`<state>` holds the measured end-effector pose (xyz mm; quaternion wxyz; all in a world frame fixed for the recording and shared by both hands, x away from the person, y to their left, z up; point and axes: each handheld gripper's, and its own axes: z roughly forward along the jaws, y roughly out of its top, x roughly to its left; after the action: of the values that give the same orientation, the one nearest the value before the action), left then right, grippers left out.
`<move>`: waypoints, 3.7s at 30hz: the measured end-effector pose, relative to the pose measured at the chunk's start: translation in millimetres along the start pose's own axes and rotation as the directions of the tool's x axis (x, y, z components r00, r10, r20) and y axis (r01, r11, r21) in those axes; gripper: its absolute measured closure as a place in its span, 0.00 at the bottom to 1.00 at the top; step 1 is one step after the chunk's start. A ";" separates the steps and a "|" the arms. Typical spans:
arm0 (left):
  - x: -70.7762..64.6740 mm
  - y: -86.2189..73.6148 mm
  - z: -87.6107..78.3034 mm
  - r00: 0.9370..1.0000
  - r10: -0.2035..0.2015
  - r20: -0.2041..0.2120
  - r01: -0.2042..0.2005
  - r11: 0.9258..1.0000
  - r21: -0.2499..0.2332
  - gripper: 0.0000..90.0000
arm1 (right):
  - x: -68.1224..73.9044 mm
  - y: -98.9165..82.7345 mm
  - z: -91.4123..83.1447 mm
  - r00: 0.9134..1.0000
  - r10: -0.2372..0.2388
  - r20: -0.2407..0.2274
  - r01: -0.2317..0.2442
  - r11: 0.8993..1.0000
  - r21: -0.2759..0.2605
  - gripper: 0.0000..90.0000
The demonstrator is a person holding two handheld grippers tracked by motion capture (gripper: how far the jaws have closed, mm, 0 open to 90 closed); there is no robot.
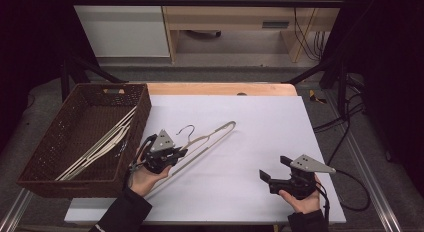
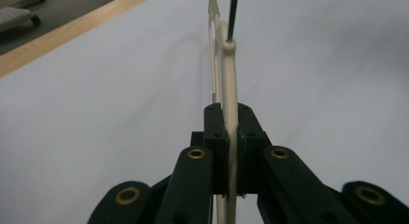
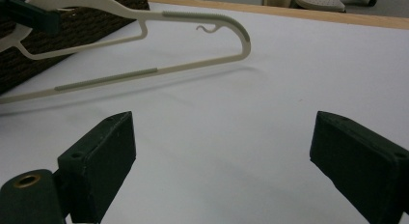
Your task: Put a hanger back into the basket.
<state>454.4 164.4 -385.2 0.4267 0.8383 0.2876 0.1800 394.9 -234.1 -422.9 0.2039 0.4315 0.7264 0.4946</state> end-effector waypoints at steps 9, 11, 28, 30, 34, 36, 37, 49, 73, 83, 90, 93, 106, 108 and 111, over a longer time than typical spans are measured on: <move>3.5 12.4 -42.5 1.000 -0.004 -0.005 0.004 0.994 -0.107 0.95 | -5.0 -0.3 -3.4 1.000 0.007 -0.001 -0.007 1.000 -0.020 0.08; 4.7 15.0 -54.9 1.000 -0.006 -0.009 0.004 0.991 -0.134 0.95 | -5.1 -0.4 -3.5 1.000 0.001 -0.002 -0.001 1.000 -0.024 0.08; 11.5 52.5 -112.7 0.999 0.042 0.011 -0.038 0.970 -0.241 0.95 | -7.0 4.4 -9.1 1.000 0.011 -0.009 -0.012 0.998 -0.059 0.07; 18.9 62.8 -122.4 0.998 0.056 -0.023 -0.060 0.971 -0.230 0.95 | -6.9 5.1 -9.9 1.000 0.015 -0.011 -0.015 0.998 -0.069 0.07; 32.2 71.3 -135.6 0.998 0.055 -0.025 -0.060 0.972 -0.227 0.95 | -8.0 5.4 -11.3 1.000 0.007 -0.006 -0.008 0.998 -0.066 0.07; 35.3 72.8 -139.5 0.998 0.057 -0.032 -0.063 0.972 -0.225 0.95 | -8.3 5.6 -11.5 1.000 0.002 -0.007 -0.002 0.998 -0.067 0.07; 41.9 75.4 -147.5 0.997 0.055 -0.053 -0.065 0.974 -0.219 0.95 | -8.4 5.6 -11.5 1.000 0.002 -0.007 -0.002 0.998 -0.068 0.06; 96.5 69.3 -187.5 0.989 0.026 -0.144 -0.055 0.977 -0.206 0.95 | -8.5 6.4 -11.6 1.000 0.002 -0.003 -0.002 0.998 -0.066 0.06; 168.3 -7.0 -189.7 0.946 -0.002 -0.324 -0.015 0.999 -0.050 0.95 | -7.8 6.1 -9.3 1.000 -0.004 -0.001 0.004 0.998 -0.058 0.06; 183.2 -30.3 -185.5 0.941 0.009 -0.338 0.000 1.000 0.026 0.95 | -7.7 5.9 -8.4 1.000 -0.005 0.001 0.005 0.998 -0.057 0.06; 186.0 -49.7 -175.3 0.934 0.021 -0.357 0.006 0.997 0.075 0.95 | -7.2 5.9 -7.7 1.000 -0.004 -0.001 0.004 0.998 -0.058 0.06; 185.1 -60.1 -161.4 0.930 0.039 -0.365 0.004 0.993 0.115 0.95 | -7.2 5.9 -7.8 1.000 -0.004 0.000 0.004 0.998 -0.059 0.06; 183.5 -88.1 -133.3 0.932 0.007 -0.362 0.054 0.986 0.160 0.94 | -7.2 5.6 -7.9 1.000 -0.009 0.001 0.009 0.999 -0.053 0.06; 184.1 -91.6 -131.7 0.938 -0.014 -0.346 0.080 0.981 0.178 0.93 | -6.8 5.7 -7.9 1.000 -0.006 0.000 0.006 0.998 -0.055 0.06; 185.4 -95.1 -131.9 0.943 -0.054 -0.327 0.124 0.972 0.197 0.90 | -6.3 5.5 -7.6 1.000 -0.003 -0.005 0.003 0.999 -0.050 0.06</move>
<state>493.6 407.7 -377.3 0.2890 0.8253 0.4086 0.2615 395.1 -242.7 -415.5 0.2136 0.4240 0.7150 0.5132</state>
